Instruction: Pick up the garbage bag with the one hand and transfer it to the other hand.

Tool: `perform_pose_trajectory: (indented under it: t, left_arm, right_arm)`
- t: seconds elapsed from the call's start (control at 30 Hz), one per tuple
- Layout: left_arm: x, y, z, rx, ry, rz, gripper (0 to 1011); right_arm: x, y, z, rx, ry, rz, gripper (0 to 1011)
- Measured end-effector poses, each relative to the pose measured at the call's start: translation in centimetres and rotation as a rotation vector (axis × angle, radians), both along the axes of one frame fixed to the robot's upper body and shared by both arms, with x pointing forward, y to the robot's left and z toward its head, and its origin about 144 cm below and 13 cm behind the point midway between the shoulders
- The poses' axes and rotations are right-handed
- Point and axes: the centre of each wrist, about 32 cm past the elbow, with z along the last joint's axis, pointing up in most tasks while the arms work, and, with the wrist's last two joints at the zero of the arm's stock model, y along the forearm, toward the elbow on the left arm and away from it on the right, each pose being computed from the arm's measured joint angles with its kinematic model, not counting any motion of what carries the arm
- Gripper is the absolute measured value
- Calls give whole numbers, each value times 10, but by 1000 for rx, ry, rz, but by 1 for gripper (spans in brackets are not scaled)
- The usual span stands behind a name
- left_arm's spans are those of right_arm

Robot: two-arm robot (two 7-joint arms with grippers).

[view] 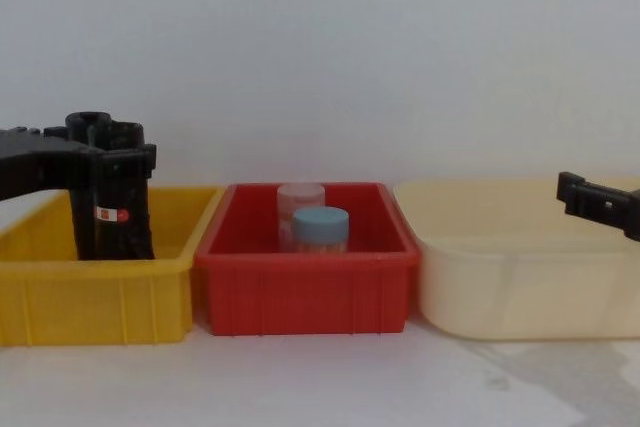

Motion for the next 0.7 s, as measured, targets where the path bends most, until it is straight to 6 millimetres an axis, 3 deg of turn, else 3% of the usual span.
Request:
perform_pose_trajectory:
  t: [0.7]
  left_arm:
    - [27,2,-12,51,46,50,1000]
  right_arm:
    - [0,0,0,0,0,0,1001]
